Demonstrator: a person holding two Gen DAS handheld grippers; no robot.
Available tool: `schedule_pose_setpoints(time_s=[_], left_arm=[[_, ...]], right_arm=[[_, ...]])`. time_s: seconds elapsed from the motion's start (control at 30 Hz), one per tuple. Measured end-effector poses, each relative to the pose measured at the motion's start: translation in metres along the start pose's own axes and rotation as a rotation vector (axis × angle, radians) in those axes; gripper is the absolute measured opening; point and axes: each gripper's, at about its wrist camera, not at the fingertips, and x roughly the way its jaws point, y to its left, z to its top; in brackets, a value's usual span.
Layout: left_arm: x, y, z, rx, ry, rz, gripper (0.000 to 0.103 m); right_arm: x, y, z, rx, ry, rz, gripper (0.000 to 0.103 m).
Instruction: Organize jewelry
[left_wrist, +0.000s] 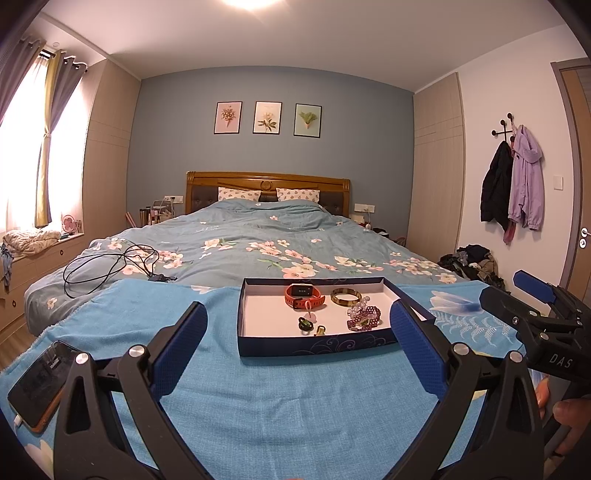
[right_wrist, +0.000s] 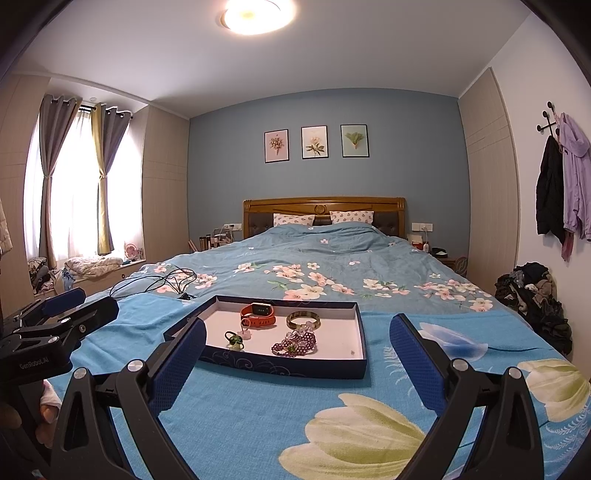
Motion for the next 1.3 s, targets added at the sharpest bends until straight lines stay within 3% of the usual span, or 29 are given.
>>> schedule_pose_setpoints(time_s=[1.3], left_arm=[[0.0003,-0.0004,-0.0043,-0.008,0.011,-0.004,0.097]], right_arm=[[0.0021,0.0000,-0.0010,0.001,0.012,-0.009,0.096]])
